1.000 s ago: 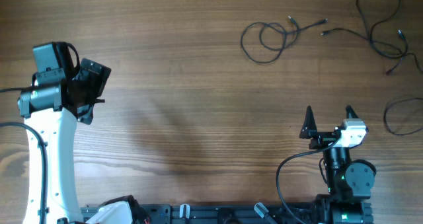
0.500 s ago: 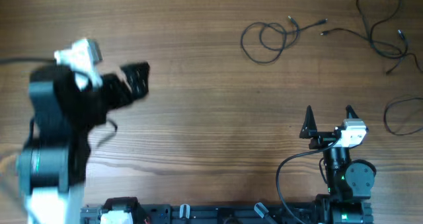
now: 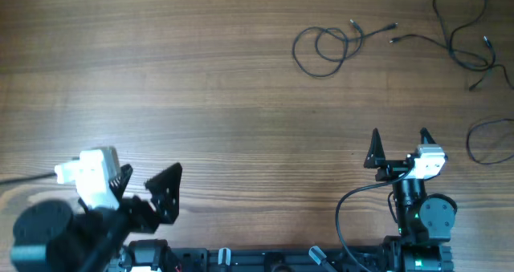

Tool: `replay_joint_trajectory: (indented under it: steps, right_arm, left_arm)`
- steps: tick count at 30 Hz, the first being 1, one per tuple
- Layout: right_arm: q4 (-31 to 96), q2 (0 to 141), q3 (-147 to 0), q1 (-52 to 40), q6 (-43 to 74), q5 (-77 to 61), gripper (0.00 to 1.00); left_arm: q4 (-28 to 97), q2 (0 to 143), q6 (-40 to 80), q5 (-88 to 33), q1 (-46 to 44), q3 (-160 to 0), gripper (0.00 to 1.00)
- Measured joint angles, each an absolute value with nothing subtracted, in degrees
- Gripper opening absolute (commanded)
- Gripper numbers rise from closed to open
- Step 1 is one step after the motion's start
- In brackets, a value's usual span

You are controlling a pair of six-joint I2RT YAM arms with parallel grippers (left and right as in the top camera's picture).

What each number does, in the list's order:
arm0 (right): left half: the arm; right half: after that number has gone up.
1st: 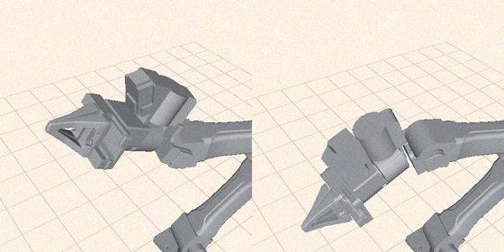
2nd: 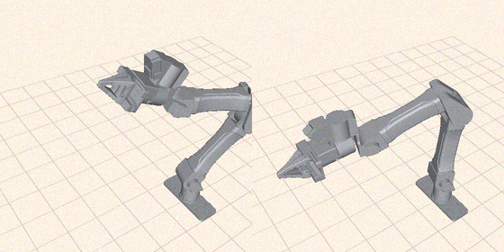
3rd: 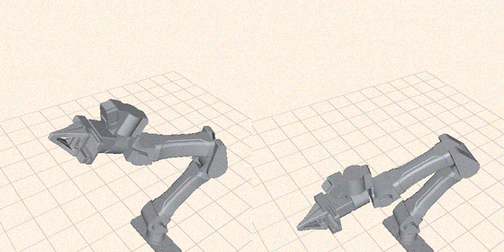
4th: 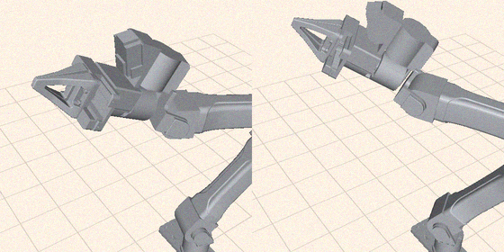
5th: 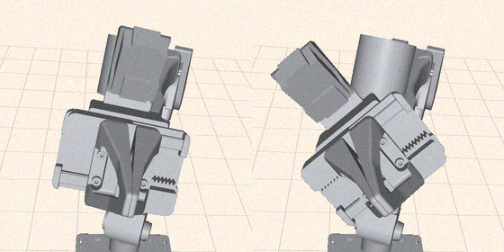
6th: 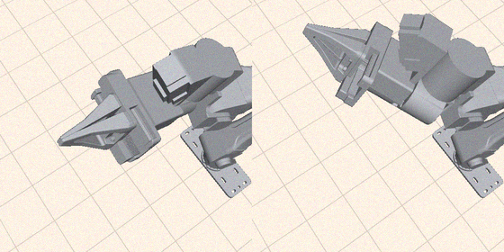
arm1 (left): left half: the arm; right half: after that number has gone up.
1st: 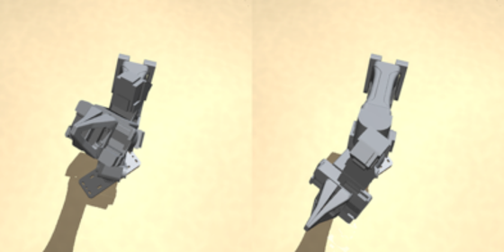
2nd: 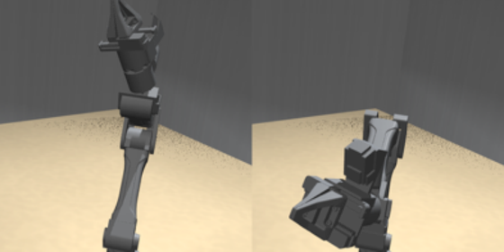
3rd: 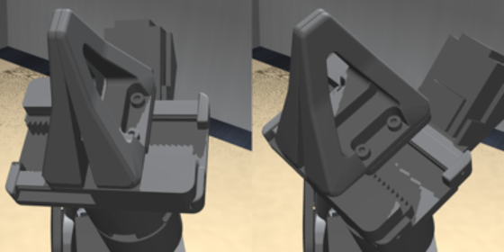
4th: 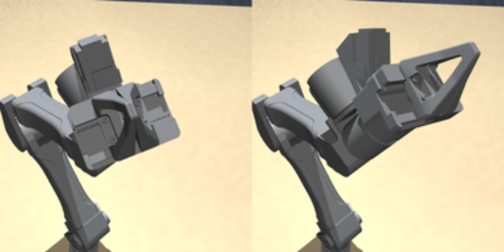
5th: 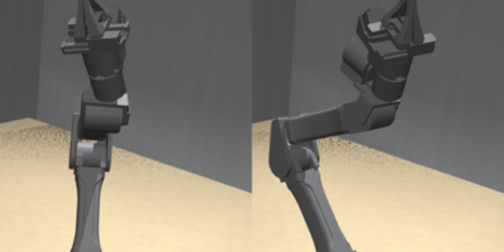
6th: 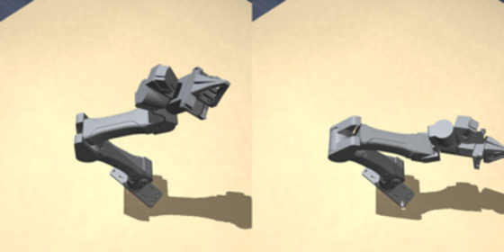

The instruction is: Untangle cables

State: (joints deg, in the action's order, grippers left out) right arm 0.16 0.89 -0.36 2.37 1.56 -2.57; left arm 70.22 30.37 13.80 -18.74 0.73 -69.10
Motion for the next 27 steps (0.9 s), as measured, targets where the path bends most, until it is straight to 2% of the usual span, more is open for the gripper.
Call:
replay_joint_trajectory:
  steps: [6,13,20,27]
  right_arm:
    - [0.16,0.89,-0.36,2.37,1.56,-2.57,1.0]
    - [0.19,0.89,-0.36,2.37,1.56,-2.57,1.0]
    - [0.19,0.89,-0.36,2.37,1.56,-2.57,1.0]
    - [0.19,0.89,-0.36,2.37,1.56,-2.57,1.0]
  left_arm:
    - [65.91,17.61,13.58,-18.81,0.82,-62.87,1.0]
    - [50.04,4.25,13.54,-19.0,0.82,-45.93,1.0]
    - [27.68,1.04,13.54,-19.22,0.82,-25.19,1.0]
    - [17.8,0.99,13.13,-15.64,0.82,-15.33,1.0]
